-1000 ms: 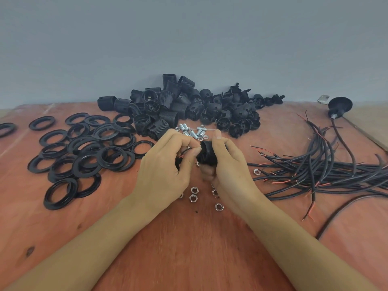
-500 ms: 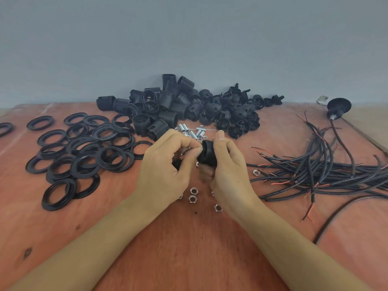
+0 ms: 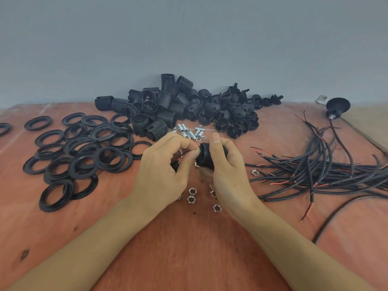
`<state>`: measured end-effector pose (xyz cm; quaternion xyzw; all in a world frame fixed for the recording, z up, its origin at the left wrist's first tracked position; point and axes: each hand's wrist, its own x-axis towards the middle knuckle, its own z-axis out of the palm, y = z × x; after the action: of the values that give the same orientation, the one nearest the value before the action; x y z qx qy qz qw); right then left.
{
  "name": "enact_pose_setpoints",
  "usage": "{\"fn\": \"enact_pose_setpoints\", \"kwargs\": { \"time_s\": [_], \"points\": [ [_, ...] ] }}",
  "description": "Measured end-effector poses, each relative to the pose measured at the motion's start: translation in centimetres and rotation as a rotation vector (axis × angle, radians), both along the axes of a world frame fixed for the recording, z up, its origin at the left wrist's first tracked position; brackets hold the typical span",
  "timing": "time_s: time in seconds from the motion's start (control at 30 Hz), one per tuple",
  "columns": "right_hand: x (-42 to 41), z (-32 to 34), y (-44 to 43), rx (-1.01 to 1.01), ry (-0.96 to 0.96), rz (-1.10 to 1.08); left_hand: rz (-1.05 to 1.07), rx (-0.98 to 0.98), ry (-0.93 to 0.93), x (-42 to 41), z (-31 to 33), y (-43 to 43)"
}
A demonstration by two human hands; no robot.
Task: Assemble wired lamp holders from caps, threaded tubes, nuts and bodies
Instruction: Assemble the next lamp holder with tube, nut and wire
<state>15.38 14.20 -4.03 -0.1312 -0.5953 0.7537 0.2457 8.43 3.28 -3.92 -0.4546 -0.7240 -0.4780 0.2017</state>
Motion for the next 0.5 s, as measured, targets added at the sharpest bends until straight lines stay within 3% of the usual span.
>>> {"fn": "enact_pose_setpoints", "kwargs": {
  "time_s": [0.23,0.5],
  "points": [
    [0.11,-0.26,0.22,0.085,-0.021,-0.011,-0.021,0.003,0.007,-0.06,0.19,-0.07],
    [-0.64,-0.51,0.37,-0.065,-0.048,-0.02,0.014,0.018,-0.083,-0.56,0.4,-0.22]
  ]
}}
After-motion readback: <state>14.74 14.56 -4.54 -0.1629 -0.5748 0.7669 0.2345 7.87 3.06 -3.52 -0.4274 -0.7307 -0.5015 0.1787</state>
